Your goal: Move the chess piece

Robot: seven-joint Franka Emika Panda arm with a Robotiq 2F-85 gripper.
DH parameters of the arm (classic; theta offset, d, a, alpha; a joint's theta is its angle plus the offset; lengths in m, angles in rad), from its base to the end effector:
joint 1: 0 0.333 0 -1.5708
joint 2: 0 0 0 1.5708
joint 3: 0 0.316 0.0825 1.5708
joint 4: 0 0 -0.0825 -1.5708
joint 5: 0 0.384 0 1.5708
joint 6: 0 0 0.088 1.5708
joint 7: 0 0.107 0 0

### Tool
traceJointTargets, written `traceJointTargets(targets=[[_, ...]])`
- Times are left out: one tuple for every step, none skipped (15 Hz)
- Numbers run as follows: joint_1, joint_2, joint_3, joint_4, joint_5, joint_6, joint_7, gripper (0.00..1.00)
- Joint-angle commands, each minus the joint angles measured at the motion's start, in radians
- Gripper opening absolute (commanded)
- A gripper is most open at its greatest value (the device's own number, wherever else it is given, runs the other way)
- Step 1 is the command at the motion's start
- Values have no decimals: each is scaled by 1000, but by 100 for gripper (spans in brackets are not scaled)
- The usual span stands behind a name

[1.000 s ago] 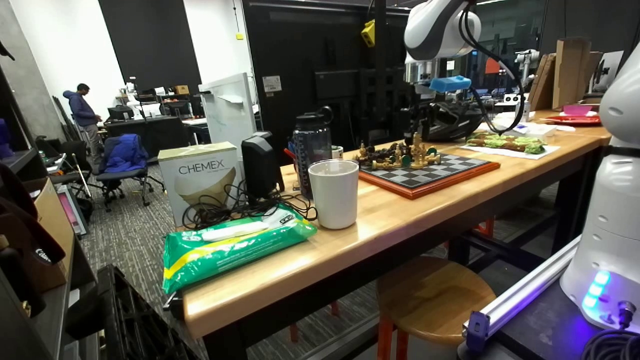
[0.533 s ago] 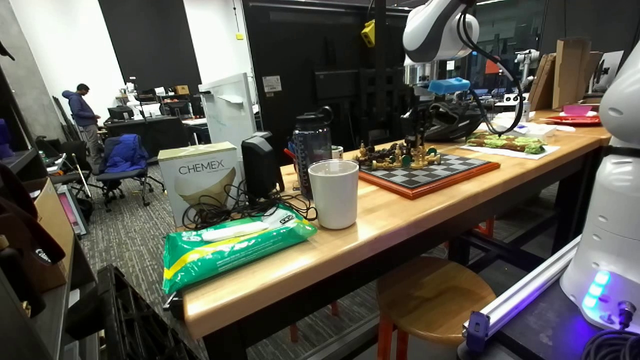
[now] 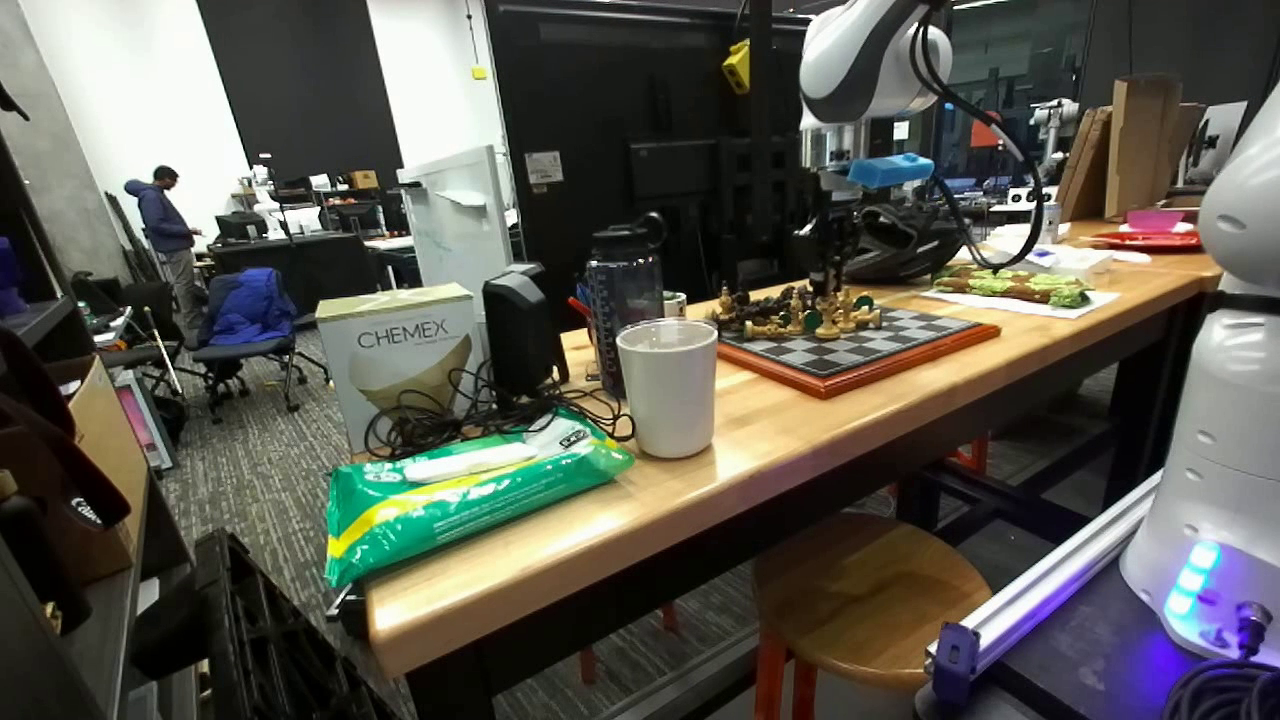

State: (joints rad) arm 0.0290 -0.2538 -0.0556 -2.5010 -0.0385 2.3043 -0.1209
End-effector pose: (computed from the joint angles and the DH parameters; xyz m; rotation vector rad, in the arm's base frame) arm 0.4454 -0.0125 0.3816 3.1152 0.1881 0.0868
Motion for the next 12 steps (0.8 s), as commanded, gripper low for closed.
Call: traceJointTargets(targets=[[-12, -73, 35, -25, -19, -48, 47, 8], [-12, -86, 40, -26, -22, -65, 54, 8], [-14, -100, 44, -29, -26, -84, 62, 8], [-15, -114, 46, -33, -28, -102, 67, 8], [-16, -129, 45, -34, -27, -124, 66, 8], [-17, -148, 44, -41, -26, -142, 69, 8], [-18, -164, 43, -47, -25, -158, 70, 8], [-21, -181, 42, -57, -26, -171, 71, 8], [-24, -197, 40, -67, -26, -179, 71, 8], [-26, -213, 34, -80, -19, -182, 61, 8], [-30, -227, 29, -93, -17, -180, 55, 8], [-34, -238, 27, -106, -17, -175, 52, 8]])
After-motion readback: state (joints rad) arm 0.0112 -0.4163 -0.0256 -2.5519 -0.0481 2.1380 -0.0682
